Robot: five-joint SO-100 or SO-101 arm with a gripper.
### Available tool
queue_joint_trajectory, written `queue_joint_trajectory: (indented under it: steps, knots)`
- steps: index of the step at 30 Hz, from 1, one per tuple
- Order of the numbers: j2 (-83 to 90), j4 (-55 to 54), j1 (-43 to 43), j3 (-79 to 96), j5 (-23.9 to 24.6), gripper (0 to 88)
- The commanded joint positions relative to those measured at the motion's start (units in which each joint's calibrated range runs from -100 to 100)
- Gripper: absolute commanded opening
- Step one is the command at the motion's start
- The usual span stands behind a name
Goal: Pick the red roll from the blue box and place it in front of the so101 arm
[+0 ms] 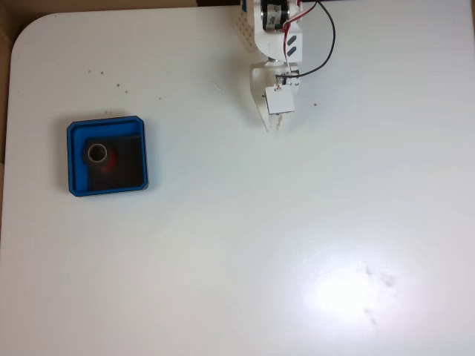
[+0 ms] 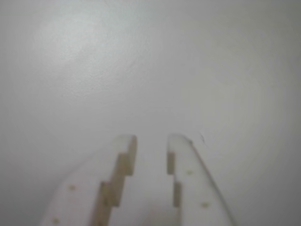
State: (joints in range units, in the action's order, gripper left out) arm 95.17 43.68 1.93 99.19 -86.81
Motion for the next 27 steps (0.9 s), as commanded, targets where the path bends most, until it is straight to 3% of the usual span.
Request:
queue_joint_trajectory:
  steps: [1,15,27]
  knots:
    - [3.4,-0.6,0.5,0.6,-0.2,0.6]
    - [3.3,-0.6,1.9,0.6,0.1,0.6]
    - [3.3,-0.6,40.5,0.6,-0.2,0.6]
